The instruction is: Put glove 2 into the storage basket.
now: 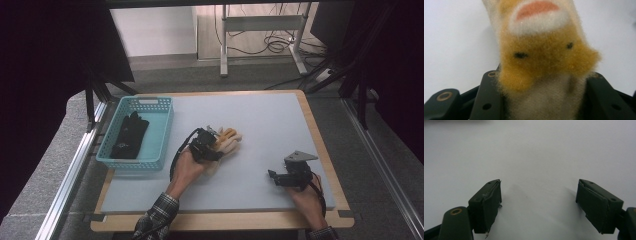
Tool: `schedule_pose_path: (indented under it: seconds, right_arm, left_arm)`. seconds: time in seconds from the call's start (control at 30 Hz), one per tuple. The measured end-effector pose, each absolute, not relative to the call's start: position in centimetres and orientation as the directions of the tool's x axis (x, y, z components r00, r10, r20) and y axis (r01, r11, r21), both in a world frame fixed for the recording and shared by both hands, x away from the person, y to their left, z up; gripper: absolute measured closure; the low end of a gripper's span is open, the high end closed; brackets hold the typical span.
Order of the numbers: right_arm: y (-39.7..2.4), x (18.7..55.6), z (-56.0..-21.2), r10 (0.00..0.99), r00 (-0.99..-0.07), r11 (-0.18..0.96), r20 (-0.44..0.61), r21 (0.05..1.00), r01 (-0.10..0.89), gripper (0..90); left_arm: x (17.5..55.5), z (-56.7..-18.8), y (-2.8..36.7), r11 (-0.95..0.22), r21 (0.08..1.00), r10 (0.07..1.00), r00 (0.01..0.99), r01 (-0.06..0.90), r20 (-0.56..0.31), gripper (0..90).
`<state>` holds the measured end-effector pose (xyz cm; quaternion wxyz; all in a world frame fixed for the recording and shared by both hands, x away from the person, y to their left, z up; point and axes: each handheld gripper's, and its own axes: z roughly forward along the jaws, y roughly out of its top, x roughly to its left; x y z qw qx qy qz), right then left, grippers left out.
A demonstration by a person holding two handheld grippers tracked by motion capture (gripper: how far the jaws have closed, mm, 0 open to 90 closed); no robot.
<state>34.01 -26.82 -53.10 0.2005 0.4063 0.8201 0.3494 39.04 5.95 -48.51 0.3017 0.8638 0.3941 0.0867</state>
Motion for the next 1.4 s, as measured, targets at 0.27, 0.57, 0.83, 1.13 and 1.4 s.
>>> schedule_pose_path:
  seconds: [0.27,0.57,0.83,1.13,1.4]
  right_arm:
    - [-26.8,34.0,-53.1,0.807,-0.589,0.425,-0.045,0.736,0.526,19.9]
    - [-26.8,34.0,-53.1,0.807,-0.589,0.426,-0.045,0.736,0.526,19.8]
    - [-26.8,34.0,-53.1,0.806,-0.59,0.426,-0.045,0.736,0.526,19.8]
    - [-26.8,34.0,-53.1,0.806,-0.59,0.426,-0.045,0.736,0.526,19.8]
    - [-26.8,34.0,-53.1,0.806,-0.59,0.426,-0.046,0.736,0.525,19.8]
  left_arm:
    - [39.3,-47.1,7.4,-0.474,0.606,0.756,0.648,0.639,-0.092,54.3]
    - [39.5,-45.2,8.4,-0.468,0.617,0.772,0.633,0.632,-0.063,54.0]
    - [39.8,-43.3,9.8,-0.45,0.627,0.796,0.604,0.636,-0.042,53.9]
    - [40.2,-41.9,11.9,-0.425,0.629,0.827,0.562,0.652,-0.023,53.8]
    - [40.5,-41.0,14.0,-0.389,0.633,0.857,0.516,0.67,-0.019,53.7]
